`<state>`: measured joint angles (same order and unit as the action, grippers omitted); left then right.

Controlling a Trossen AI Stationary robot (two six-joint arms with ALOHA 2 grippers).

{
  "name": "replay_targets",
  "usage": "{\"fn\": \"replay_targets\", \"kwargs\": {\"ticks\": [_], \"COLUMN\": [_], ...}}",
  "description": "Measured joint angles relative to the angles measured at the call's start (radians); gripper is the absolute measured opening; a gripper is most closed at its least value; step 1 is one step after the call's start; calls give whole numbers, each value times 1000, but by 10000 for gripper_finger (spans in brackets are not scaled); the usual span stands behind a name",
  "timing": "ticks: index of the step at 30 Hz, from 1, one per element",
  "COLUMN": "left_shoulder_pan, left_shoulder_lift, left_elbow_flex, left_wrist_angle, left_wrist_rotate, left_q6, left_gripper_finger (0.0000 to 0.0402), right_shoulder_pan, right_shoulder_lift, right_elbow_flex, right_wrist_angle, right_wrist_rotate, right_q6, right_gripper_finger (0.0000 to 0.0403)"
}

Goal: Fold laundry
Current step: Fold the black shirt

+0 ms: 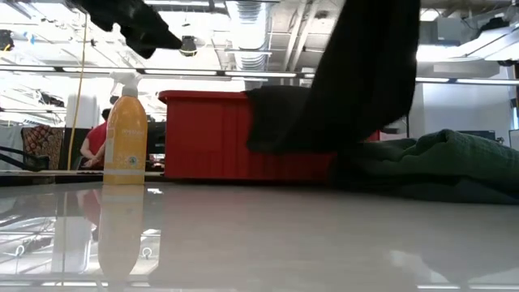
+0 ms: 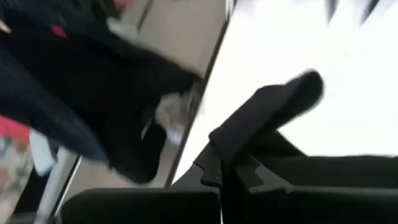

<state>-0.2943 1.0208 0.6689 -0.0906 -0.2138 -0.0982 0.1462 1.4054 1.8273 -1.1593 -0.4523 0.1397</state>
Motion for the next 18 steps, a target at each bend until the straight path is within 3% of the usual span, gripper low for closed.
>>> {"fn": "replay_targets", "kwargs": {"ticks": [4, 11, 14, 18], "left_shoulder_pan": [-105, -257, -298, -318], "left_shoulder_lift": [57, 321, 501, 732], "left_elbow_flex": [-39, -110, -69, 67], "left_wrist_angle": [191, 832, 1038, 1146], "left_wrist_rotate": [-49, -46, -54, -63], "left_q6": [-46, -15, 57, 195], "left_gripper_finger": [171, 171, 171, 171], "right_shoulder_pan": [135, 334, 392, 422], "right_shoulder_lift": [67, 237, 322, 417], "right_elbow_flex": [-172, -298, -297, -297], "right_wrist_angle": [144, 398, 540, 713], "right_wrist_rotate": [36, 144, 215, 247], "right_q6": [44, 65, 55, 4], "right_gripper_finger": [20, 20, 20, 20]}}
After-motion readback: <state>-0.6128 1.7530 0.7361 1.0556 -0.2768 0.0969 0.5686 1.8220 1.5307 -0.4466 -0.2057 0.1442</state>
